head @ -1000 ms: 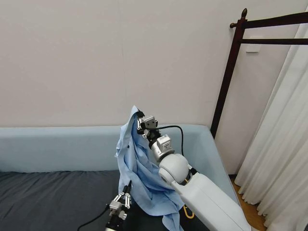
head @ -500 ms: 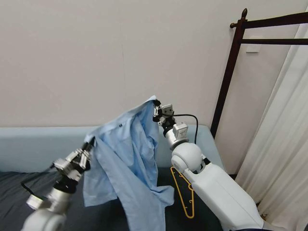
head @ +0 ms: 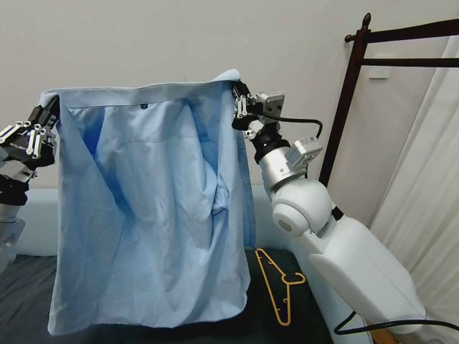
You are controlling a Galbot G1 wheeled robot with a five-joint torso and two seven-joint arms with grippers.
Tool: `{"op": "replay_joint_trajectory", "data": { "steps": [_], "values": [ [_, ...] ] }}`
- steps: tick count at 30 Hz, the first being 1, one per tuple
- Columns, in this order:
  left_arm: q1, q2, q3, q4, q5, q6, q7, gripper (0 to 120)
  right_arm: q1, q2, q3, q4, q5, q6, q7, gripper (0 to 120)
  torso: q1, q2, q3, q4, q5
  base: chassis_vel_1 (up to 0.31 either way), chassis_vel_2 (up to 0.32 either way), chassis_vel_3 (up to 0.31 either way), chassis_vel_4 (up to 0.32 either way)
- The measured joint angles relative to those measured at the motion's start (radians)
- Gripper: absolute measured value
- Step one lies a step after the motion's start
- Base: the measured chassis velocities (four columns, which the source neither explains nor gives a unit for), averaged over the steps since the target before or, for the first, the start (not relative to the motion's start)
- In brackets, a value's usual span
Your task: Pick up the clothes from the sofa and hang them on the clothes hanger.
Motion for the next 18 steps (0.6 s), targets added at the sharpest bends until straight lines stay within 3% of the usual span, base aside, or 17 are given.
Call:
{"op": "replay_joint_trajectory", "data": {
  "steps": [3,6,11,14,18],
  "values": [
    [0.053,-0.055,0.013,-0.003,0.069,0.001,0.001,0,-0.097,-0.018,-0.005,-0.004,-0.114,-0.028,-0.003,0,0.0,0.0,0.0,0.0,0.0,0.0,0.0,0.0,0.0],
    [0.159,-0.152,0.026,-0.02,0.191,0.019,0.001,0,-0.301,-0.042,0.026,-0.01,-0.364,-0.054,-0.103,0,0.0,0.0,0.0,0.0001,0.0002,0.0,0.0,0.0,0.0],
    [0.252,-0.255,0.051,-0.021,0.355,0.047,0.032,0,-0.511,-0.061,0.11,-0.027,-0.634,0.041,-0.285,0,0.0,0.0,0.0,0.0003,0.0002,0.0,0.0,0.0,0.0],
    [0.263,-0.271,0.055,-0.015,0.386,0.051,0.049,0,-0.548,-0.062,0.123,-0.028,-0.658,0.064,-0.308,0,0.0,0.0,0.0,0.0003,0.0003,0.0,0.0,0.0,0.0],
    [0.268,-0.319,0.083,0.075,0.552,0.041,0.163,0,-0.699,-0.048,0.187,-0.078,-0.715,0.196,-0.369,0,0.0,0.0,0.0,0.0005,0.0001,0.0,0.0,0.0,0.0]
  ]
}}
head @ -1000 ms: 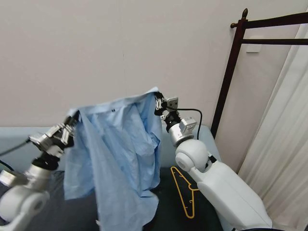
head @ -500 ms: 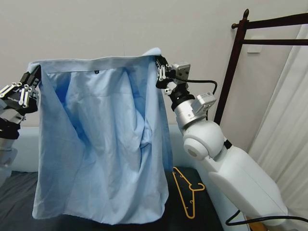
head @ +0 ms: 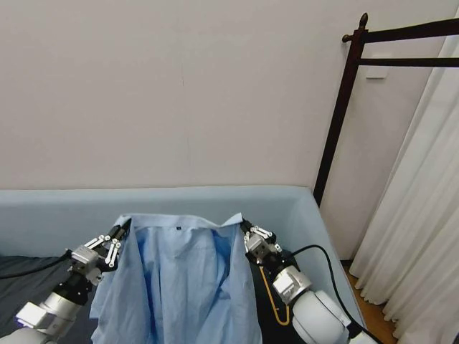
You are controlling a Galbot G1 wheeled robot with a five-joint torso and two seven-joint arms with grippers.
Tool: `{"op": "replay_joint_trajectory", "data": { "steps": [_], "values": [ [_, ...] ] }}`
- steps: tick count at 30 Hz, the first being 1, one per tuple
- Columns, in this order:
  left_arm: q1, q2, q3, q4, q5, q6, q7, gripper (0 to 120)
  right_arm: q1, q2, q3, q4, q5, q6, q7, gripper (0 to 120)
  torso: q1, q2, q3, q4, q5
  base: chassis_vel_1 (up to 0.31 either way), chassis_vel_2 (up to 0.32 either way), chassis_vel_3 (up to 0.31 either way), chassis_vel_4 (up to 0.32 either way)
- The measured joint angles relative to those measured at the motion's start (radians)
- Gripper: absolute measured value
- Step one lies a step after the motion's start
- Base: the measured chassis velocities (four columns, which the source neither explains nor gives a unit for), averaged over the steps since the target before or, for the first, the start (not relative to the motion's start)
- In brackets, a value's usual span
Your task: Pick up the clothes from the sofa and hang them on the clothes hanger.
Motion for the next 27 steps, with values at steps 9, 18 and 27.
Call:
{"op": "replay_joint_trajectory", "data": {
  "steps": [9,18,27],
  "values": [
    [-0.053,0.006,0.007,0.1,0.066,-0.002,0.009,0,-0.042,0.011,0.015,-0.117,0.221,-0.023,-0.012,23,0.0,0.0,0.0,0.0001,0.0,0.0,0.0,0.0,0.0],
    [-0.076,0.018,0.022,0.168,0.069,0.006,-0.027,0,-0.022,0.022,0.019,-0.291,0.418,-0.246,-0.017,53,0.0,0.0,0.0,0.0,0.0,0.0,0.0,0.0,0.0],
    [-0.068,-0.011,0.031,0.186,0.083,-0.021,-0.032,0,0.089,0.108,0.04,-0.643,0.418,-0.254,0.003,85,0.0,0.0,0.0,-0.0001,0.0,0.0,0.0,0.0,0.0]
  ]
}}
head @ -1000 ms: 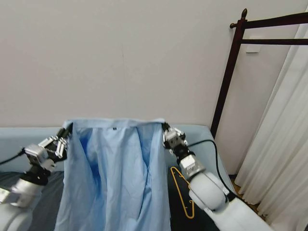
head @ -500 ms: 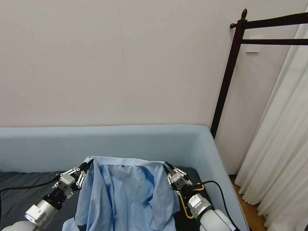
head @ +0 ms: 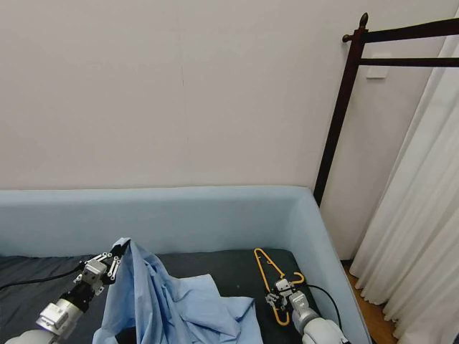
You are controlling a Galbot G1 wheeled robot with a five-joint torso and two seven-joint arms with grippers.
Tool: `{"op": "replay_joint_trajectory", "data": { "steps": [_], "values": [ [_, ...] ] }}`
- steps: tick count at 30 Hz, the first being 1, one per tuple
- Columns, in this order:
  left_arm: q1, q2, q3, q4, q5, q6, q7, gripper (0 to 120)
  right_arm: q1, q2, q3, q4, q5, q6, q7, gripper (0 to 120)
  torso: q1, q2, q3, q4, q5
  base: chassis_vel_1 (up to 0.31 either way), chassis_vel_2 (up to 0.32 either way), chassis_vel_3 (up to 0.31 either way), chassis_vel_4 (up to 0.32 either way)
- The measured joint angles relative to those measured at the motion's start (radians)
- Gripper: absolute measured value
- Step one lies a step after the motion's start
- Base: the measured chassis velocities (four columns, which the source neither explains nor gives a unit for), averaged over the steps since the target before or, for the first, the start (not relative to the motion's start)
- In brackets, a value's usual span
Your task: Pick up the clothes from the sofa and hang them on the clothes hanger.
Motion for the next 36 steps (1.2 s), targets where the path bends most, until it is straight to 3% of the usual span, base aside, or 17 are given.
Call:
{"op": "replay_joint_trajectory", "data": {
  "steps": [4,11,14,20,25,27,30,36],
  "values": [
    [0.008,-0.01,-0.005,-0.033,0.0,-0.002,-0.012,0,0.08,0.063,0.025,-0.181,-0.004,0.019,0.022,99,0.0,0.0,0.0,0.0001,0.0,0.0,0.0,0.0,0.0],
    [0.013,-0.023,-0.006,-0.064,-0.002,-0.002,-0.02,0,0.176,0.146,0.078,-0.392,0.055,0.028,0.018,98,0.0,0.0,0.0,0.0002,0.0,0.0,0.0,0.0,0.0],
    [0.014,-0.024,-0.005,-0.068,-0.003,-0.002,-0.021,0,0.213,0.17,0.103,-0.471,0.064,0.029,-0.005,87,0.0,0.0,0.0,0.0,0.0,0.0,0.0,0.0,0.0],
    [0.01,-0.014,-0.002,-0.069,-0.006,-0.002,-0.022,0,0.238,0.193,0.146,-0.549,0.02,0.046,-0.024,76,0.0,0.0,0.0,-0.0001,-0.0001,0.0,0.0,0.0,0.0],
    [0.009,-0.008,0.001,-0.074,-0.01,-0.001,-0.023,0,0.259,0.218,0.203,-0.624,-0.023,0.048,-0.039,56,0.0,0.0,0.0,0.0004,0.0002,0.0,0.0,0.0,0.0],
    [0.008,-0.007,0.002,-0.074,-0.01,-0.002,-0.024,0,0.26,0.219,0.211,-0.629,-0.024,0.049,-0.043,53,0.0,0.0,0.0,0.0004,0.0002,0.0,0.0,0.0,0.0],
    [0.006,-0.008,0.005,-0.074,-0.011,-0.002,-0.024,0,0.261,0.22,0.222,-0.633,-0.023,0.048,-0.048,38,0.0,0.0,0.0,0.0005,0.0002,0.0,0.0,0.0,0.0],
    [0.003,-0.014,0.011,-0.07,-0.011,-0.004,-0.024,0,0.251,0.213,0.224,-0.617,-0.022,0.034,-0.051,19,0.0,0.0,0.0,-0.0001,0.0,0.0,0.0,0.0,0.0]
  ]
}}
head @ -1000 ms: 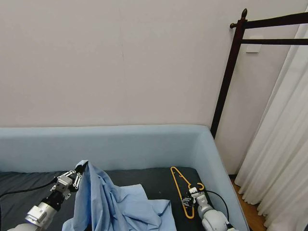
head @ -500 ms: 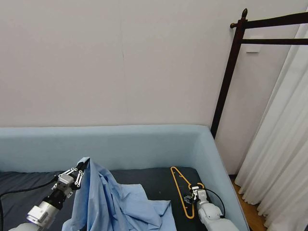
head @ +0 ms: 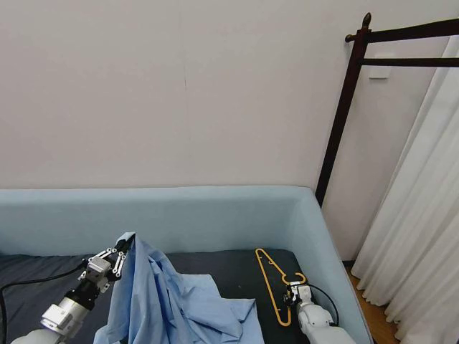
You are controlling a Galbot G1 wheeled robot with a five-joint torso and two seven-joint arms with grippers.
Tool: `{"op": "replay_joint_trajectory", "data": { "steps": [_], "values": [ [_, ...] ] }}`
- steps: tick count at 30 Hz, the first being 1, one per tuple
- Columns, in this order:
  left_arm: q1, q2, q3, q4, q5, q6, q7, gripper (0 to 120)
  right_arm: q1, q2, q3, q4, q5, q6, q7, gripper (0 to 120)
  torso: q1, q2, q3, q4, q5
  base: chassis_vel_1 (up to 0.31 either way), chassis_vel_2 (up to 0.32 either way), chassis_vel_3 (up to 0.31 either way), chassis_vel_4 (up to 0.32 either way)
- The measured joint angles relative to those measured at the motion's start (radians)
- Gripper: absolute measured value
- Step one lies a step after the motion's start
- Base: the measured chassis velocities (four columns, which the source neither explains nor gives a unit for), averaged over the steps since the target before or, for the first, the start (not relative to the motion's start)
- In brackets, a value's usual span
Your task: Pick up the clothes from the sofa and hang them on the clothes hanger.
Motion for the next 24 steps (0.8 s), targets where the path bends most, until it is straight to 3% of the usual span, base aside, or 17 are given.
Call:
{"op": "replay_joint_trajectory", "data": {
  "steps": [3,6,9,12,14,18,19,22,23,24],
  "values": [
    [-0.002,-0.001,0.001,0.0,0.0,-0.001,0.0,0,-0.012,-0.01,-0.006,0.016,-0.027,0.002,0.004,7,0.0,0.0,0.0,-0.0001,-0.0001,0.0,0.0,0.0,0.0],
    [-0.002,-0.001,0.001,-0.001,-0.001,-0.002,0.0,0,-0.023,-0.022,-0.015,0.017,-0.089,0.074,0.003,5,0.0,0.0,0.0,-0.0001,0.0,0.0,0.0,0.0,0.0],
    [-0.002,0.002,0.001,-0.005,-0.008,-0.003,0.0,0,-0.06,-0.056,-0.046,0.104,-0.056,0.119,-0.005,5,0.0,0.0,0.0,-0.001,-0.0002,0.0,0.0,0.0,0.0],
    [-0.004,0.011,0.0,-0.006,-0.022,-0.004,-0.001,0,-0.153,-0.14,-0.105,0.37,-0.004,0.159,0.015,5,0.0,0.0,0.0,0.0001,-0.0002,0.0,0.0,0.0,0.0],
    [-0.004,0.012,0.0,-0.006,-0.023,-0.004,-0.001,0,-0.169,-0.153,-0.11,0.409,-0.008,0.174,0.015,5,0.0,0.0,0.0,0.0,-0.0001,0.0,0.0,0.0,0.0],
    [-0.007,0.027,0.003,-0.004,-0.07,-0.002,-0.001,0,-0.395,-0.305,-0.09,0.856,-0.148,0.326,0.009,5,0.0,0.0,0.0,-0.0002,0.0,0.0,0.0,0.0,0.0],
    [-0.007,0.027,0.003,-0.004,-0.07,-0.002,-0.001,0,-0.395,-0.305,-0.09,0.856,-0.148,0.326,0.009,5,0.0,0.0,0.0,-0.0002,0.0,0.0,0.0,0.0,0.0],
    [-0.008,0.038,-0.001,-0.014,-0.105,-0.003,-0.001,0,-0.584,-0.388,-0.056,1.068,-0.296,0.414,0.015,5,0.0,0.0,0.0,-0.0005,-0.0004,0.0,0.0,0.0,0.0],
    [-0.008,0.038,-0.001,-0.014,-0.105,-0.003,-0.001,0,-0.584,-0.388,-0.056,1.068,-0.296,0.414,0.015,5,0.0,0.0,0.0,-0.0005,-0.0004,0.0,0.0,0.0,0.0],
    [-0.007,0.041,-0.006,-0.025,-0.118,-0.005,-0.001,0,-0.649,-0.398,-0.053,1.112,-0.396,0.457,0.022,5,0.0,0.0,0.0,-0.0006,0.0002,0.0,0.0,0.0,0.0]
  ]
}}
